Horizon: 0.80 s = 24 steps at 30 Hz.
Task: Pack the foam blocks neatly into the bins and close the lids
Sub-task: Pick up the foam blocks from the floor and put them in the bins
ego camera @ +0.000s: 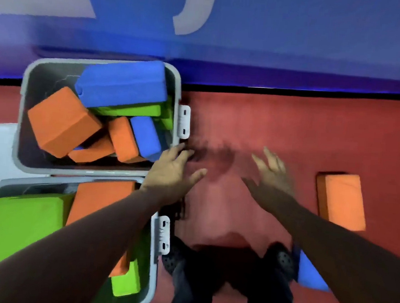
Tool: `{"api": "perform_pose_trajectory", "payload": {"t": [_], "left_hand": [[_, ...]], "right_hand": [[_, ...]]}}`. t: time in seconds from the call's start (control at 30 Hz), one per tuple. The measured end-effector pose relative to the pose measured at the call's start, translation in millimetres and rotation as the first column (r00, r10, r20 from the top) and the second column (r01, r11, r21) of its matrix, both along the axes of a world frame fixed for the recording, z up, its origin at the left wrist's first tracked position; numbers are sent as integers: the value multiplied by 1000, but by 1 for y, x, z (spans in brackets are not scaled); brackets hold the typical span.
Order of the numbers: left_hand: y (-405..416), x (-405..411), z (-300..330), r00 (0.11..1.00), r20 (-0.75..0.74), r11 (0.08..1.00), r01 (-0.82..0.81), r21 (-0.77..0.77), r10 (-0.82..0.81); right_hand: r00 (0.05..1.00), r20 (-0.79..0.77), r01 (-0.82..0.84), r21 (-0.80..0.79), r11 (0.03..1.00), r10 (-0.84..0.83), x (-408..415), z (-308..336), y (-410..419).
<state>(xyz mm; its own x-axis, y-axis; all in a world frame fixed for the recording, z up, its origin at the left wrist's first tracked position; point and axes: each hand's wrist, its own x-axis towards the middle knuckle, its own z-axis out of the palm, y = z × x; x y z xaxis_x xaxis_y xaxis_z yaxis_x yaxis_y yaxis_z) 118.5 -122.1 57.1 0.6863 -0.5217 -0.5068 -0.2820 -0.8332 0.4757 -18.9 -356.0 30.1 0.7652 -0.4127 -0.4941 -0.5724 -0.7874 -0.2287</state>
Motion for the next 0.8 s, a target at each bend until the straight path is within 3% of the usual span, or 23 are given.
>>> {"api": "perform_pose_trajectory", "payload": {"t": [0.13, 0.37, 0.53, 0.7, 0.8], "left_hand": [[-73, -54, -27, 989, -64, 991, 133, 13, -132], [-194, -154, -77, 962, -193, 976, 208, 59, -193], [-275, -216, -129, 931, -249, 948, 299, 109, -266], [-341, -276, -192, 905, -410, 971, 189, 145, -115], [-355, -316, -228, 858, -499, 961, 230, 153, -126]], "right_hand": [[984, -87, 154, -42, 987, -158, -83, -26, -60], [880, -139, 462, 27, 887, -454, -231, -68, -133], [762, -190, 638, 54, 768, -619, -317, -115, -170], [626, -243, 776, 99, 623, -741, -373, -175, -198], [512, -292, 859, 160, 486, -808, -392, -208, -209]]}}
